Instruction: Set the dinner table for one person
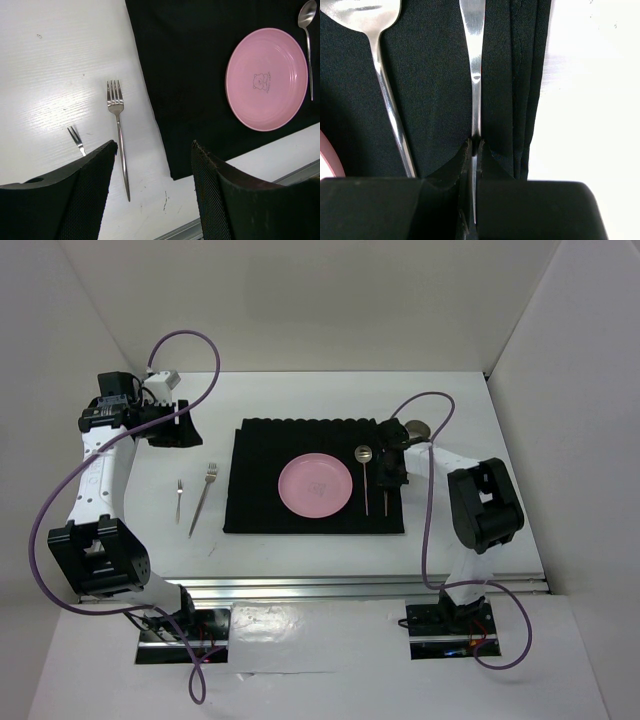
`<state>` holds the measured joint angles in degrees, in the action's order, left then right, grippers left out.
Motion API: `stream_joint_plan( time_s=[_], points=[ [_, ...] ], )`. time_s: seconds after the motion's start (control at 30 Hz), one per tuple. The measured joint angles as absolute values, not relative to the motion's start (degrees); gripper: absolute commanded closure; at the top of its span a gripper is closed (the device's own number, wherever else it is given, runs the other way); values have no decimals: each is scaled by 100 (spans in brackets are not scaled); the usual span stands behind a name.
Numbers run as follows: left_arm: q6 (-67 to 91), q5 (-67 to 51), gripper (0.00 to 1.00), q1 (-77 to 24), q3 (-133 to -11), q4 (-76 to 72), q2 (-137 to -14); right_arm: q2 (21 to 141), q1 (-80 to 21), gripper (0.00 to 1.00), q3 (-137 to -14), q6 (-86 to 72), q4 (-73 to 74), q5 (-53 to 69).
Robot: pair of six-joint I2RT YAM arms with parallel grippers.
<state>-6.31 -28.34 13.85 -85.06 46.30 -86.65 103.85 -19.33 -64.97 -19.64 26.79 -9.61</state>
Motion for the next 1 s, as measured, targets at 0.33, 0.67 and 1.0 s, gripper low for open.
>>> stream_joint_plan(
  time_s=[0.33,0.67,1.0],
  points=[
    [-633,-2834,31,1385,-8506,4630,-8665,10412,-1933,88,-6508,-1992,2650,-958],
    [-637,-2838,31,1385,-8506,4635,-8665,10433,-1929,45,-6705,-2239,2897,-1094],
    [-735,-2845,31,1385,-8506,4635,-8665,9677,-801,42,-8071,-2355,3533,-1142]
  ],
)
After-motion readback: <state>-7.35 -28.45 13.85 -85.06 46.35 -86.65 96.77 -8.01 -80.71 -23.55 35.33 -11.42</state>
